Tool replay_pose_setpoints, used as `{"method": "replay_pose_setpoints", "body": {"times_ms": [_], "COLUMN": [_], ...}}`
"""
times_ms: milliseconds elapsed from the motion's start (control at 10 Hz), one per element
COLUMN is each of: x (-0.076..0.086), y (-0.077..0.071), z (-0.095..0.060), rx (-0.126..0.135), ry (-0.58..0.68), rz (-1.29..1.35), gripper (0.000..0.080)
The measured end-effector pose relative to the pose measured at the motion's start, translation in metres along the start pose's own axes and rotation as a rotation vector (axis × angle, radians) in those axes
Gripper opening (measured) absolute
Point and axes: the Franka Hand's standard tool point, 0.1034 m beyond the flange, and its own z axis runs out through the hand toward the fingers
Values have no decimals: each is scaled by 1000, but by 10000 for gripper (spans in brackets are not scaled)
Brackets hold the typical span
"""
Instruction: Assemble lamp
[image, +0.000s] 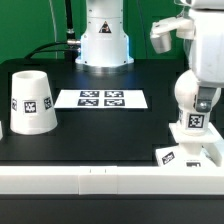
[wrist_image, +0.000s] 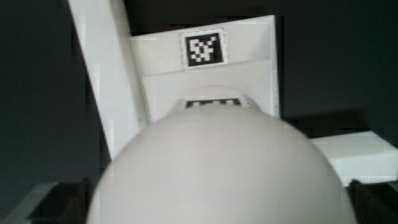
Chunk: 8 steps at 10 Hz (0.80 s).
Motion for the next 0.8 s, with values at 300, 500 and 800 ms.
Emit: {"method": "replay_pose_setpoints", "body": {"times_ms": [300,500,800], "x": [1,-6,-8], "y": [0,2,2], "z": [0,0,0], "rx": [-3,-5,-4], "ry": [-8,-19,-19], "rz": [-159,-265,-245], "gripper": [699,699,577]}}
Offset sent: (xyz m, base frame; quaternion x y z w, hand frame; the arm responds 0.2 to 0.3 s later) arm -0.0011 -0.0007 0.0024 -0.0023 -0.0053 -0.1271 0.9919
